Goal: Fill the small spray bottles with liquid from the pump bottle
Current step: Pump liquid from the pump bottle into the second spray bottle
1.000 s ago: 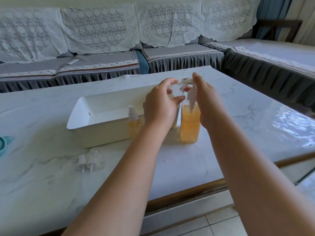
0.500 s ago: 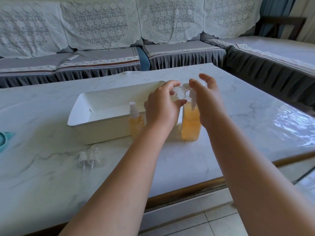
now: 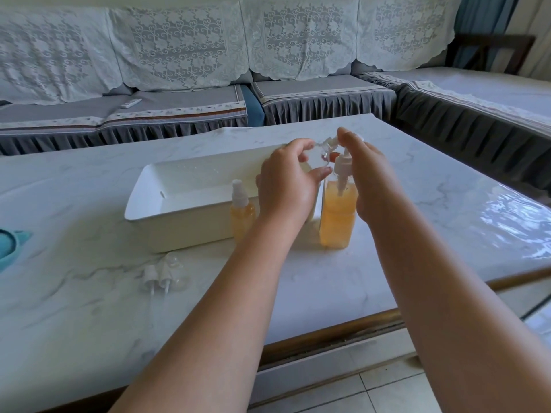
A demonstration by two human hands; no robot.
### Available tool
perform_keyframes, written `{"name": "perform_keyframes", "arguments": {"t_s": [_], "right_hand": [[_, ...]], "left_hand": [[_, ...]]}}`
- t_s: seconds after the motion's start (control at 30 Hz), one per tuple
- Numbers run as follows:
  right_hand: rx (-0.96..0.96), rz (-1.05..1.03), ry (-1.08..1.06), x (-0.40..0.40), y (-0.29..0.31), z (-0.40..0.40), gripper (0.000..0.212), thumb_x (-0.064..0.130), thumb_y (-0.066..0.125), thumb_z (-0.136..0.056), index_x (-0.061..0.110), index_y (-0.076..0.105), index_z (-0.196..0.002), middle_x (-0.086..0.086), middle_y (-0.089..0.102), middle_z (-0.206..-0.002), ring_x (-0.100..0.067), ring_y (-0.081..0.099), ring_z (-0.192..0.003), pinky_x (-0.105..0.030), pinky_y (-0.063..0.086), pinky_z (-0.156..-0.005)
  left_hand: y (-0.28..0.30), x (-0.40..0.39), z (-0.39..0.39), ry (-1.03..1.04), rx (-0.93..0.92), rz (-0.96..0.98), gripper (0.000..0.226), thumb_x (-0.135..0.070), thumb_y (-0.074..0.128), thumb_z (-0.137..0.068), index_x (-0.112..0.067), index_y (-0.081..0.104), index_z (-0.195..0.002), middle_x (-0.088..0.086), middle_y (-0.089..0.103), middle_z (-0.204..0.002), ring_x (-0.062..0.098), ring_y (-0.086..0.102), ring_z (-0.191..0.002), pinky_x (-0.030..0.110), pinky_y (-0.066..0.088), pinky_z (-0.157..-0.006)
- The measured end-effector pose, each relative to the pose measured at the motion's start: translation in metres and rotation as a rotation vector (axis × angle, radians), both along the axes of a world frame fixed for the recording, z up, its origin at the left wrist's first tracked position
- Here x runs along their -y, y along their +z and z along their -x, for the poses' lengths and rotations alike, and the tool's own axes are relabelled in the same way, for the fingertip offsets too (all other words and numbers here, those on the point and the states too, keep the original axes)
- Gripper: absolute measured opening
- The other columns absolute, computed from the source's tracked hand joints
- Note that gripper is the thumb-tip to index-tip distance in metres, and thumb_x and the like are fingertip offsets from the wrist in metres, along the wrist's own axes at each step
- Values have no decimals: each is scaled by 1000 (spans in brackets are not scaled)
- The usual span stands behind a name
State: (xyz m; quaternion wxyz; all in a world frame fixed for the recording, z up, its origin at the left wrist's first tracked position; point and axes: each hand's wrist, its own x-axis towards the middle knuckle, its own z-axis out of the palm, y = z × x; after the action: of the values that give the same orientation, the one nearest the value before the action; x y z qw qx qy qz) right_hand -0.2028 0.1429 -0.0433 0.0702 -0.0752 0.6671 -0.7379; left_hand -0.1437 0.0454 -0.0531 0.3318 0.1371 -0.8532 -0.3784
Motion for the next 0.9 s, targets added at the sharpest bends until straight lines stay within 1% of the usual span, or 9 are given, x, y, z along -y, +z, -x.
{"name": "perform_keyframes", "arguments": {"t_s": [0.1, 0.23, 0.33, 0.43, 0.57, 0.67, 0.73, 0.77, 0.9], "right_hand": [[2, 42, -1, 0, 0, 0, 33, 37, 58, -95, 13, 57, -118, 1, 69, -88, -10, 62, -77, -26, 44, -64], [-41, 0, -77, 1, -7, 1, 41, 30, 61, -92, 17, 49, -130, 0, 63, -98, -13, 63, -92, -27, 48, -72], [-74, -19, -89, 0, -8, 1, 41, 28, 60, -93, 18, 49, -131, 1, 62, -98, -10, 59, -88, -26, 45, -72], [-48, -27, -31, -1, -5, 3, 37, 36, 57, -95, 13, 55, -123, 2, 65, -89, -14, 60, -85, -27, 45, -69], [-40, -23, 25, -1, -6, 6, 48, 52, 54, -93, 12, 60, -118, 0, 70, -90, -18, 65, -89, -30, 45, -67], [-43, -20, 47, -2, -8, 8, 58, 64, 50, -91, 13, 62, -117, -4, 72, -97, -18, 64, -81, -28, 42, -56], [-47, -5, 65, -2, -9, 9, 62, 66, 48, -89, 13, 63, -117, -4, 72, -95, -20, 62, -78, -26, 39, -49], [-47, 1, 66, -1, -9, 10, 61, 64, 48, -90, 12, 63, -118, -4, 72, -93, -20, 62, -78, -26, 39, -49], [-27, 3, 50, -3, -7, 10, 43, 45, 51, -95, 11, 61, -119, -1, 71, -87, -19, 62, -78, -30, 42, -61]], "left_hand": [[0, 0, -2, -7, 8, 1, 48, -30, 76, -79, -24, 61, -125, -4, 66, -109, 18, 59, -101, 38, 49, -91], [-4, -2, -4, -13, 49, -22, 47, -27, 77, -79, -24, 63, -124, -3, 66, -108, 18, 59, -100, 33, 49, -87], [-6, -4, -4, -25, 62, -57, 45, -29, 78, -78, -25, 64, -121, -5, 64, -100, 16, 59, -96, 29, 47, -81], [-3, -4, -4, -34, 41, -64, 45, -30, 76, -80, -24, 63, -122, -6, 63, -99, 15, 58, -92, 28, 46, -79], [1, -3, -2, -27, 8, -44, 46, -31, 75, -80, -24, 61, -123, -6, 63, -102, 13, 55, -91, 26, 43, -77], [1, -3, -1, -25, 7, -42, 46, -31, 75, -81, -24, 61, -124, -6, 63, -104, 13, 55, -92, 25, 42, -77], [0, -3, -1, -23, 4, -44, 45, -31, 75, -81, -24, 61, -123, -5, 64, -104, 13, 56, -92, 25, 43, -77], [1, -3, -2, -23, 1, -45, 45, -31, 75, -81, -24, 61, -123, -5, 64, -103, 13, 56, -92, 25, 43, -77], [0, -3, -2, -28, 4, -40, 46, -30, 75, -81, -23, 61, -124, -6, 63, -103, 11, 54, -91, 23, 40, -75]]}}
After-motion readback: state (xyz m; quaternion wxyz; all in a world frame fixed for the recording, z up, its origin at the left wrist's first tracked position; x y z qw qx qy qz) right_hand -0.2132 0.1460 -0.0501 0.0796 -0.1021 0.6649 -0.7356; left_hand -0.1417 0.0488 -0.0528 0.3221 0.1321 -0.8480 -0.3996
